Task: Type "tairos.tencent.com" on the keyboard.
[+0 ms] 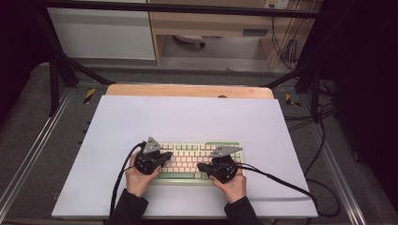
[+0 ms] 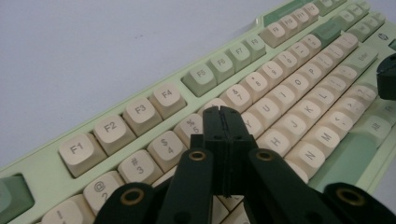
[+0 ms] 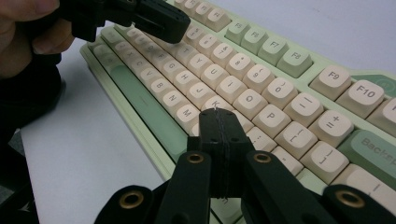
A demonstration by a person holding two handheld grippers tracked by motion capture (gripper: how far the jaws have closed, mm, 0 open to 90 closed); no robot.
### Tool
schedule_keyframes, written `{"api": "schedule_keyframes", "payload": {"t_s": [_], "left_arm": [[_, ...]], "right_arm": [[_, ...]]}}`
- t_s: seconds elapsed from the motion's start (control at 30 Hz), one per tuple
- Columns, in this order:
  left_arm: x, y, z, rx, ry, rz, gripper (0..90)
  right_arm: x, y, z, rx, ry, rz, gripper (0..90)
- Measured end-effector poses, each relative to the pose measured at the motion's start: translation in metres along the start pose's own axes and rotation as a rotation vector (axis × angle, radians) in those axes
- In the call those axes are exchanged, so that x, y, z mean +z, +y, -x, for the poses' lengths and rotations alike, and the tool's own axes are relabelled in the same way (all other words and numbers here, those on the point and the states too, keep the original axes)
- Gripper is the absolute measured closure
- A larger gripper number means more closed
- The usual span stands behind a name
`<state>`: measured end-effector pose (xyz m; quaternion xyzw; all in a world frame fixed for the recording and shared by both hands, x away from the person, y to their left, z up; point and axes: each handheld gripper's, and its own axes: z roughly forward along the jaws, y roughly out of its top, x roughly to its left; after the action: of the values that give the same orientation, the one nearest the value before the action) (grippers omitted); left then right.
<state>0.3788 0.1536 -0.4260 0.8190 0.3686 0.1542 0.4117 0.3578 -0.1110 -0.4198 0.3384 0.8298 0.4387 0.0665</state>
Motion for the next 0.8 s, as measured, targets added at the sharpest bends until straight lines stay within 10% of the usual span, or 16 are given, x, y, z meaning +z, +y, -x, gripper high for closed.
{"api": "schedule_keyframes", "payload": {"t_s": [0.8], "left_arm": [[0.0063, -0.0023, 0.0046, 0.017, -0.015, -0.023, 90.0]], "right_arm": [[-0.0008, 0.0002, 0.0003, -0.005, -0.001, 0.0, 90.0]]}}
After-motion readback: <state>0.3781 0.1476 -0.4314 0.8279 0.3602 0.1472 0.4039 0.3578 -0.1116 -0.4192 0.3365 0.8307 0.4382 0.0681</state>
